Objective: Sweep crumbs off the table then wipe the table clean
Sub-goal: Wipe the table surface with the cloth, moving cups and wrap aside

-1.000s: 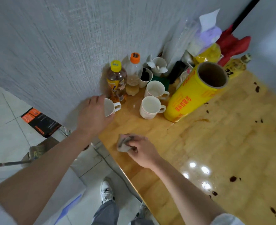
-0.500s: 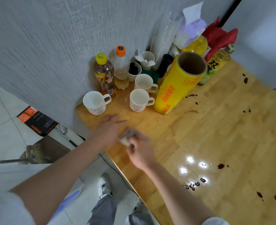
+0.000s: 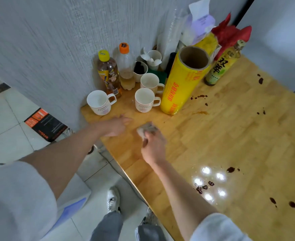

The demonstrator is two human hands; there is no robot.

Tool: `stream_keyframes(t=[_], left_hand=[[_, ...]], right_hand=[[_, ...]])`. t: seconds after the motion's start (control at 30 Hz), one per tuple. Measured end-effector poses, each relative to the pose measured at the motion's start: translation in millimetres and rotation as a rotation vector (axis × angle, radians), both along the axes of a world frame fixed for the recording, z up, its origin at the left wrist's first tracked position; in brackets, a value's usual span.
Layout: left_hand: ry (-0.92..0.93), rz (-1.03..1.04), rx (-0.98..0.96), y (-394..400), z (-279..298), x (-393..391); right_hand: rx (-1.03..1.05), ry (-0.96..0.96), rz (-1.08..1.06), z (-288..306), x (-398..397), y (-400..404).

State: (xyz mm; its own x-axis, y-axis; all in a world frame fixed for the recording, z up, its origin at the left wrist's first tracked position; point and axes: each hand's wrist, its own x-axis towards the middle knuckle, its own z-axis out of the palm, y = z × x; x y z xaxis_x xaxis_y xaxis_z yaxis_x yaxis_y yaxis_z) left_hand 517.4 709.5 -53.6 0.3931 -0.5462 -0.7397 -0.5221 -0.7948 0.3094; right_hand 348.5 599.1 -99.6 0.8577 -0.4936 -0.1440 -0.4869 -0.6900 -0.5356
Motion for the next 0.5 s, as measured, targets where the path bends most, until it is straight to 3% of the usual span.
stream_keyframes(t=[0.07, 0.13, 0.2, 0.33, 0.37, 0.43, 0.5], left_hand=[[0.025, 0.088, -0.045, 2.3, 2.8, -1.1], [0.042, 0.11, -0.055, 4.3, 4.3, 0.1], [0.047, 0.085, -0.022, 5.5, 2.9, 0.7], [0.014, -0.041, 0.074, 1.0, -2.3, 0.9], [0.01, -0.055, 0.069, 1.4, -4.1, 1.4], [-0.007, -0.041, 0.011, 5.1, -6.3, 0.0], [-0.048, 0.003, -0.072, 8.8, -9.9, -3.0]], right_hand=[[0.105, -0.012, 0.345, 11.1, -4.9, 47.5], [0.137, -0.014, 0.492, 11.7, -25.6, 34.2], [0.088, -0.013, 0.373, 10.6, -46.1, -9.5], [0.031, 0.037, -0.396, 7.3, -55.3, -91.0], [-0.045, 0.053, -0.468, 2.8, -45.7, -83.4], [-0.097, -0.013, -0.389, -0.8, -21.0, -25.7], [-0.022, -0.075, -0.094, -8.0, -7.0, 42.2]])
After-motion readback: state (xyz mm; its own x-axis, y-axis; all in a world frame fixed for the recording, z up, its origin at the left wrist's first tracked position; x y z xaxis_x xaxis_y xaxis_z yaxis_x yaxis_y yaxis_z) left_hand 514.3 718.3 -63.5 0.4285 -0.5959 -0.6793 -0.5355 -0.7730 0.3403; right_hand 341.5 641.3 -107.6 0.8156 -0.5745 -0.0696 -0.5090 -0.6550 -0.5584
